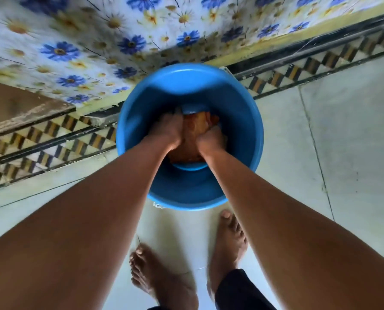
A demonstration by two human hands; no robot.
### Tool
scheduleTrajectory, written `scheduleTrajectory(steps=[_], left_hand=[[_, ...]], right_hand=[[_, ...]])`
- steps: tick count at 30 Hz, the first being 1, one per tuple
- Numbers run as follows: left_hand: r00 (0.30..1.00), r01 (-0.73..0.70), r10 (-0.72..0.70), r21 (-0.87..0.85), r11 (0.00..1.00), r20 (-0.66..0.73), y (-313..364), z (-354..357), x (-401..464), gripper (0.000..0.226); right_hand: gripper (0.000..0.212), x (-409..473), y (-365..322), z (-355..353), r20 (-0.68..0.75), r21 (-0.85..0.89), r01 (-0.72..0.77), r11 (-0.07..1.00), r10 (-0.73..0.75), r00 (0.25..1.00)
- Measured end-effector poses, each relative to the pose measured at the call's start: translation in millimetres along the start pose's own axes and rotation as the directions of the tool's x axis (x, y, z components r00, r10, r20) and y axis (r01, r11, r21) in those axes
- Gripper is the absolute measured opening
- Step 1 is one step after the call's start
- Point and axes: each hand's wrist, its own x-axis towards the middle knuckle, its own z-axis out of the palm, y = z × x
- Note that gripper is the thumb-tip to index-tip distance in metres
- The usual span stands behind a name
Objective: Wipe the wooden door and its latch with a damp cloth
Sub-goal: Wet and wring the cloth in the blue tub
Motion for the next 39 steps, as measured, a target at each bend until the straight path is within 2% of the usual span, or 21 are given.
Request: scheduleTrajectory(steps=[3, 5, 8, 10, 12, 15, 17, 19, 21, 24, 27, 29, 32, 34, 37, 39], left_hand=[[0.999, -0.037, 0.037, 0.034, 0.999, 0.009, -4, 11, 16, 0.049], [1.0, -0.014, 0.013, 0.032, 0.999, 0.026, -6, 13, 18, 0.041], [0.998, 0.013, -0.012, -0.014, 1.0, 0.063, -8, 16, 15, 0.031], [0.999, 0.013, -0.01, -0.053, 0.999, 0.044, -7, 14, 6, 0.029], [0.999, -0.001, 0.004, -0.07, 0.998, 0.037, 2, 5, -15, 0.028], [0.997, -0.073, 0.073, -0.131, 0.989, 0.001, 18, -21, -69, 0.021], [0.988, -0.137, 0.12, -0.184, 0.973, -0.103, 24, -45, -114, 0.009], [0.953, -0.224, 0.178, -0.177, 0.958, -0.245, 28, -68, -165, 0.015], [0.906, -0.279, 0.217, -0.127, 0.952, -0.362, 30, -98, -227, 0.019], [0.86, -0.36, 0.28, -0.118, 0.925, -0.427, 38, -152, -328, 0.029], [0.838, -0.386, 0.286, -0.132, 0.913, -0.465, 48, -217, -428, 0.039], [0.812, -0.407, 0.294, -0.129, 0.904, -0.504, 54, -252, -489, 0.039], [0.762, -0.45, 0.306, -0.128, 0.884, -0.57, 62, -303, -573, 0.038], [0.727, -0.483, 0.327, -0.11, 0.869, -0.604, 61, -330, -618, 0.04], [0.693, -0.499, 0.321, -0.107, 0.86, -0.646, 51, -368, -679, 0.042], [0.682, -0.509, 0.298, -0.141, 0.849, -0.668, 41, -383, -712, 0.039]], right_hand=[[0.061, 5, 3, 5, 0.001, 0.015, -0.008, 1.0, 0.008, 1.0], [0.063, 8, 2, 6, 0.003, 0.01, -0.017, 1.0, 0.017, 1.0], [0.05, 5, -6, 4, 0.02, 0.037, -0.023, 0.999, 0.022, 1.0], [0.047, 0, -13, 4, 0.065, 0.118, -0.029, 0.993, 0.021, 0.998], [0.053, -7, -15, 1, 0.036, 0.23, -0.083, 0.97, 0.077, 0.996], [0.028, -34, -18, -11, 0.081, 0.408, -0.166, 0.898, 0.146, 0.986], [0.025, -70, -29, -28, 0.118, 0.463, -0.183, 0.867, 0.144, 0.982], [0.04, -110, -38, -45, 0.177, 0.545, -0.191, 0.816, 0.111, 0.978], [0.038, -165, -51, -64, 0.222, 0.659, -0.185, 0.729, 0.046, 0.974], [0.019, -260, -70, -100, 0.23, 0.773, -0.137, 0.619, -0.073, 0.97], [0.023, -365, -92, -141, 0.271, 0.805, -0.091, 0.587, -0.226, 0.936], [0.032, -430, -109, -166, 0.297, 0.796, -0.084, 0.599, -0.265, 0.917], [0.022, -528, -143, -194, 0.315, 0.776, -0.08, 0.625, -0.275, 0.908], [0.019, -585, -163, -207, 0.303, 0.759, -0.042, 0.65, -0.295, 0.906], [0.033, -656, -187, -215, 0.293, 0.698, 0.027, 0.715, -0.32, 0.901], [0.031, -690, -195, -213, 0.266, 0.674, 0.088, 0.734, -0.352, 0.897]])
